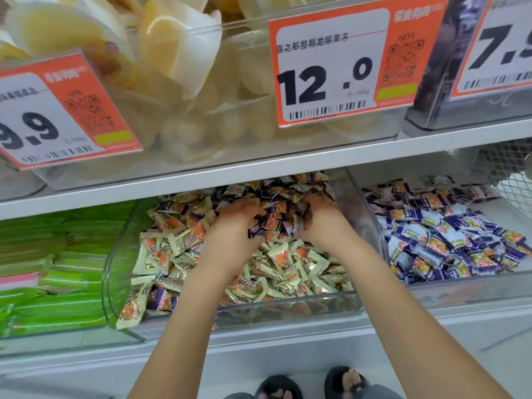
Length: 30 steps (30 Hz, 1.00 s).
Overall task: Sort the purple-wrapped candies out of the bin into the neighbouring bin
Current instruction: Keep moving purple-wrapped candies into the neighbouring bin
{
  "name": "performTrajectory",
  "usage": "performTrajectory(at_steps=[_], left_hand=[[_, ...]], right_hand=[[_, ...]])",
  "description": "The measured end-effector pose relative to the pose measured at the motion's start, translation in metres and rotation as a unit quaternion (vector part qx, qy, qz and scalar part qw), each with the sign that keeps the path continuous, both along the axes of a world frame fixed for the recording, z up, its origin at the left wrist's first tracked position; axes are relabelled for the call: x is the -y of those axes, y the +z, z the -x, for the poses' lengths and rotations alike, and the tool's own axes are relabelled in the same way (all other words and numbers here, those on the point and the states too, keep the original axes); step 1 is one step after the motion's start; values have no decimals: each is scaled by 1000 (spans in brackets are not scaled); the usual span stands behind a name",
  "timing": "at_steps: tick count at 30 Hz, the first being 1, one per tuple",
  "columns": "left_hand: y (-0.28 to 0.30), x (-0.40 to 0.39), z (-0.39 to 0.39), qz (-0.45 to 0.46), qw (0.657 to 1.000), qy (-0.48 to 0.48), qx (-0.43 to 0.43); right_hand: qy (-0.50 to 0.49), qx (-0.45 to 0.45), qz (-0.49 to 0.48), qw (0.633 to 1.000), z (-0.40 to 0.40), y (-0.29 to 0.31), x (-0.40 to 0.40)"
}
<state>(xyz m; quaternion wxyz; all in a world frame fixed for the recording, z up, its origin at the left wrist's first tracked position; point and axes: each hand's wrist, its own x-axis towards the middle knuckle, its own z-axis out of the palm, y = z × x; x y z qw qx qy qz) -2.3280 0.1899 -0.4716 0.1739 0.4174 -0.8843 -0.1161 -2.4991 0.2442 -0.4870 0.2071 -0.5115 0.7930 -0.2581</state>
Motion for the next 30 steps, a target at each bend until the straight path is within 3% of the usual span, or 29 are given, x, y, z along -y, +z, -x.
performTrajectory(at_steps=[5, 9, 14, 21, 26, 30], left_hand=[[4, -3, -2, 44, 999, 9, 30], [9, 2, -11, 159, 984, 49, -57], [8, 4, -19, 78, 992, 84, 54], [8, 5, -17, 64, 996, 55, 35], [6, 9, -12, 21, 995, 36, 89], [3, 7, -7, 67, 989, 38, 123]], right_hand=[[3, 26, -5, 1000, 0, -4, 4], [-3, -15, -19, 1000, -4, -3, 6], [10, -22, 13, 1000, -5, -1, 9], [97, -87, 21, 991, -9, -1, 8], [132, -106, 72, 983, -19, -3, 10], [156, -112, 61, 979, -17, -6, 11]])
